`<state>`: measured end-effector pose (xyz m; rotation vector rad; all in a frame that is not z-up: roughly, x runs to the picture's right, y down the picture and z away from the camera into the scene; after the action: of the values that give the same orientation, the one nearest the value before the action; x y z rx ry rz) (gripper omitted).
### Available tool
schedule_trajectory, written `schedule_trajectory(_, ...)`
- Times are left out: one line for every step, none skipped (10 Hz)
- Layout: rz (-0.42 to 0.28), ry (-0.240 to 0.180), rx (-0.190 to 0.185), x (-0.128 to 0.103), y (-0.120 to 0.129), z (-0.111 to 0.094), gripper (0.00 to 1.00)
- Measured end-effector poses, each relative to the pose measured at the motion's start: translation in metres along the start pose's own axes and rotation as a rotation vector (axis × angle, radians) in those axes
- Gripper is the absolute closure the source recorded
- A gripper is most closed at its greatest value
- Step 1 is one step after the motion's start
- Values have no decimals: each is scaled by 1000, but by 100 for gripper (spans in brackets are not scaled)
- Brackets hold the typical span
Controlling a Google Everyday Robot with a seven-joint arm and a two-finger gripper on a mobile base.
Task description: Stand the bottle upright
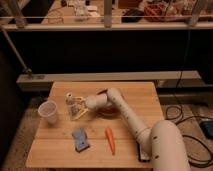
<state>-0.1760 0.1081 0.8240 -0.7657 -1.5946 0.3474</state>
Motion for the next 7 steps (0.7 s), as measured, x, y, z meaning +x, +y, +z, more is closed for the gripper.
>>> schedule_trajectory(0,3,-1,0,0,-1,26)
schedule_trajectory(-3,14,0,-2,0,-3,26)
schedule_trajectory(-7,26,7,-4,-1,-8,26)
schedule_trajectory(-13,51,19,-7,-1,-23,26)
schedule_trajectory(-18,71,26,-10,0,-35,26)
schedule_trajectory(-22,92,36,-12,0,-46,26)
schedule_trajectory(-27,116,49,-15,1,-58,26)
